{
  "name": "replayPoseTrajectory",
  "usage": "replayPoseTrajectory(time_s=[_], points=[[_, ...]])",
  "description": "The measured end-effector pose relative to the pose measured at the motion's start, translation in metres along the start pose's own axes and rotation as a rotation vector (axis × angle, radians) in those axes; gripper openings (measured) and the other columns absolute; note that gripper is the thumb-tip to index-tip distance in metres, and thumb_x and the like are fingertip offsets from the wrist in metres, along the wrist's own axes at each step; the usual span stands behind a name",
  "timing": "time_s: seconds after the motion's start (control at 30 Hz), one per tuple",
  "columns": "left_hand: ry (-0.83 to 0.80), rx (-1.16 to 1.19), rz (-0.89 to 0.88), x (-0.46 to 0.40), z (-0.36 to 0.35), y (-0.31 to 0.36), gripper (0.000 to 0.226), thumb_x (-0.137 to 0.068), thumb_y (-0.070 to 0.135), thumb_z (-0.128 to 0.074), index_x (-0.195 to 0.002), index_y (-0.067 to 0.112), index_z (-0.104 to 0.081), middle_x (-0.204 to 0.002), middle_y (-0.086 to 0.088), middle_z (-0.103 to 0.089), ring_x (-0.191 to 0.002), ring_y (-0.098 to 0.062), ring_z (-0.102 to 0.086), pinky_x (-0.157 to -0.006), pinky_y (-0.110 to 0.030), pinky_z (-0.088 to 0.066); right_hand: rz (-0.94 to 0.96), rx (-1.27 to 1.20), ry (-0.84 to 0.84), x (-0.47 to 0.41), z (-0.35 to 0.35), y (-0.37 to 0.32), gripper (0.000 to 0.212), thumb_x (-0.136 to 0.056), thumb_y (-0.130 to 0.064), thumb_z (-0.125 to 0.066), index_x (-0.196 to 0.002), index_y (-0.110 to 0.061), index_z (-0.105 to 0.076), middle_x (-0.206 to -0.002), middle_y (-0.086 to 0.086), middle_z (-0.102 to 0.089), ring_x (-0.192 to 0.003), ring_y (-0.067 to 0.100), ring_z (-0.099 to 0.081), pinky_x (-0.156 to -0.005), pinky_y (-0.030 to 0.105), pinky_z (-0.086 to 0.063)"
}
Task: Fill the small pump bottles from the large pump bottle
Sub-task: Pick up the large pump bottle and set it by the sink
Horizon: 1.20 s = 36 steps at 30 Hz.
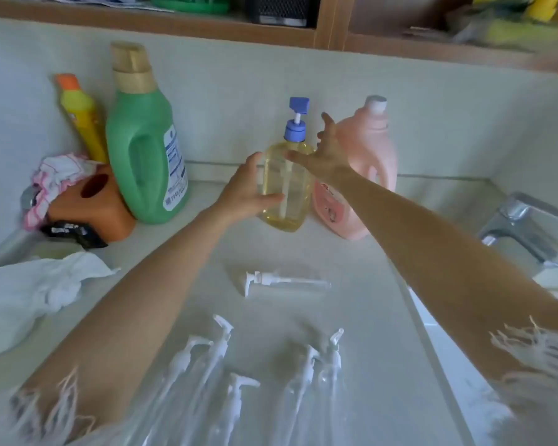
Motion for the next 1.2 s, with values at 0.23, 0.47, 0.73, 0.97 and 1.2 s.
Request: replayPoseTrajectory(time_s=[0.23, 0.47, 0.73, 0.97, 1.2], points=[[0.033, 0.065, 0.111, -0.028, -0.009, -0.009, 0.099, -0.065, 0.043, -0.083, -0.145, 0.026, -0.027, -0.129, 0.000, -0.052, -0.119, -0.017, -0.051, -0.101, -0.036, -0.044, -0.004, 0.108, -0.077, -0.011, -0.009, -0.005, 0.070, -0.066, -0.055, -0.077, -0.127, -0.029, -0.055, -0.108, -0.003, -0.066, -0.098, 0.016, -0.065, -0.090, 0.037, -0.053], [0.023, 0.071, 0.148, -0.017, -0.021, 0.012, 0.104, -0.046, 0.069, -0.077, -0.135, 0.035, -0.035, -0.117, 0.006, -0.056, -0.108, -0.016, -0.058, -0.095, -0.039, -0.049, 0.002, 0.106, -0.069, 0.017, 0.016, -0.001, 0.030, -0.074, -0.046, -0.077, -0.084, -0.022, -0.064, -0.065, -0.008, -0.049, -0.058, 0.009, -0.049, -0.056, 0.021, -0.036], [-0.023, 0.105, 0.147, 0.025, -0.055, 0.050, 0.086, -0.044, 0.068, -0.079, -0.117, 0.034, -0.050, -0.110, 0.012, -0.063, -0.107, -0.011, -0.059, -0.094, -0.034, -0.049, -0.010, 0.111, -0.059, 0.079, 0.060, 0.015, 0.025, -0.076, -0.044, -0.077, -0.077, -0.028, -0.058, -0.066, -0.010, -0.052, -0.063, 0.008, -0.051, -0.056, 0.019, -0.037], [-0.078, 0.114, 0.128, 0.074, -0.098, 0.096, 0.086, -0.045, 0.065, -0.077, -0.119, 0.031, -0.050, -0.104, 0.015, -0.060, -0.108, -0.013, -0.058, -0.095, -0.031, -0.047, -0.036, 0.209, -0.026, 0.141, 0.111, 0.036, 0.032, -0.075, -0.051, -0.075, -0.068, -0.030, -0.052, -0.065, -0.010, -0.051, -0.076, 0.019, -0.054, -0.059, 0.025, -0.035], [-0.125, 0.155, 0.106, 0.122, -0.139, 0.129, 0.101, -0.041, 0.072, -0.072, -0.127, 0.029, -0.044, -0.121, 0.009, -0.058, -0.117, -0.010, -0.051, -0.097, -0.030, -0.044, -0.067, 0.215, 0.037, 0.205, 0.154, 0.055, 0.042, -0.073, -0.058, -0.073, -0.065, -0.025, -0.049, -0.058, -0.010, -0.046, -0.060, 0.010, -0.049, -0.053, 0.023, -0.034]])
Point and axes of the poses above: each hand's wrist, its own x-axis away from the middle knuckle, its own z-axis out of the back of the hand, y = z × x, the point moved 8 cm from there along -x, towards the middle knuckle
